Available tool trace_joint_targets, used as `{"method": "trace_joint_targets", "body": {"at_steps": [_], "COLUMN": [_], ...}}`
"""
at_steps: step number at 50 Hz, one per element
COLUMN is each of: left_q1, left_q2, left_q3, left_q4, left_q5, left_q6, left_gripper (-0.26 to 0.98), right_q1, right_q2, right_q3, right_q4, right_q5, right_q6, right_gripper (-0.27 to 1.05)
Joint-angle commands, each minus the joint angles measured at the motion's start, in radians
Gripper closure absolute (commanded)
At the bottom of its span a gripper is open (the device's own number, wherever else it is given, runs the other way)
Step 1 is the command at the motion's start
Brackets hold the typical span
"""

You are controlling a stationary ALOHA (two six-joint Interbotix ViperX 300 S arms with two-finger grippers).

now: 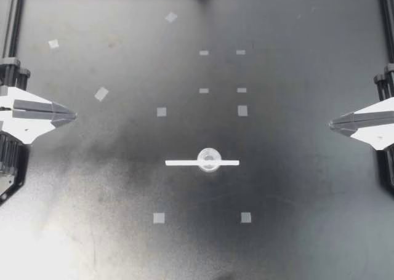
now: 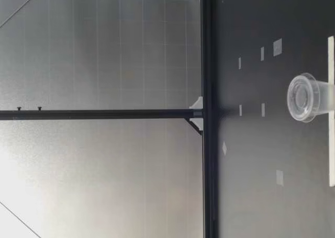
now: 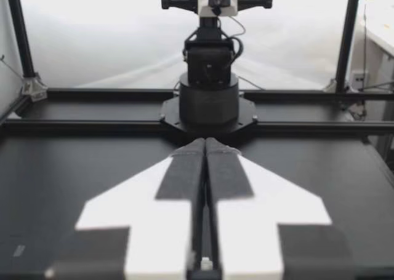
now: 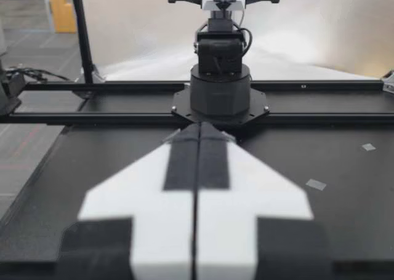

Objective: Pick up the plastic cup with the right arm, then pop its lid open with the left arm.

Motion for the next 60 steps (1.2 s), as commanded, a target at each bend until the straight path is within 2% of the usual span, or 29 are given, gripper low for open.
{"method": "trace_joint_targets", "body": {"at_steps": [1,7,15,20,27,37,47,54,60], "left_q1": [0.009,0.009,0.011,0.017,0.034,0.041,0.043,0.041,0.041], "left_q2": [-0.012,-0.023,0.035,0.146,0.311,0.445,0.618,0.718,0.796], "left_q3": [0.018,0.032,-0.023,-0.08,-0.147,-0.144,-0.184,-0.213,-0.242], "left_q4": [0.0,-0.014,-0.029,-0.029,-0.029,-0.029,-0.029,-0.028,-0.026], "left_q5": [-0.009,-0.011,0.025,0.072,0.064,-0.028,-0.081,-0.114,-0.121], "left_q6": [-0.005,-0.014,-0.012,-0.011,-0.002,0.003,0.009,0.012,0.011], "left_gripper": [0.74,0.77,0.77,0.77,0.77,0.77,0.77,0.77,0.77], "right_q1": [0.0,0.0,0.002,0.002,0.0,0.0,0.002,0.0,0.0], "right_q2": [0.006,-0.009,0.017,0.078,0.199,0.341,0.505,0.634,0.741], "right_q3": [-0.005,0.015,0.015,0.015,0.018,0.055,0.028,-0.008,-0.037], "right_q4": [0.0,0.0,0.0,0.0,0.0,0.0,0.002,0.0,0.0], "right_q5": [-0.002,-0.002,0.012,0.031,0.015,-0.149,-0.259,-0.276,-0.298], "right_q6": [0.003,0.021,0.083,0.124,0.135,0.146,0.161,0.199,0.25], "right_gripper": [0.68,0.84,0.85,0.85,0.85,0.85,0.84,0.77,0.62]}}
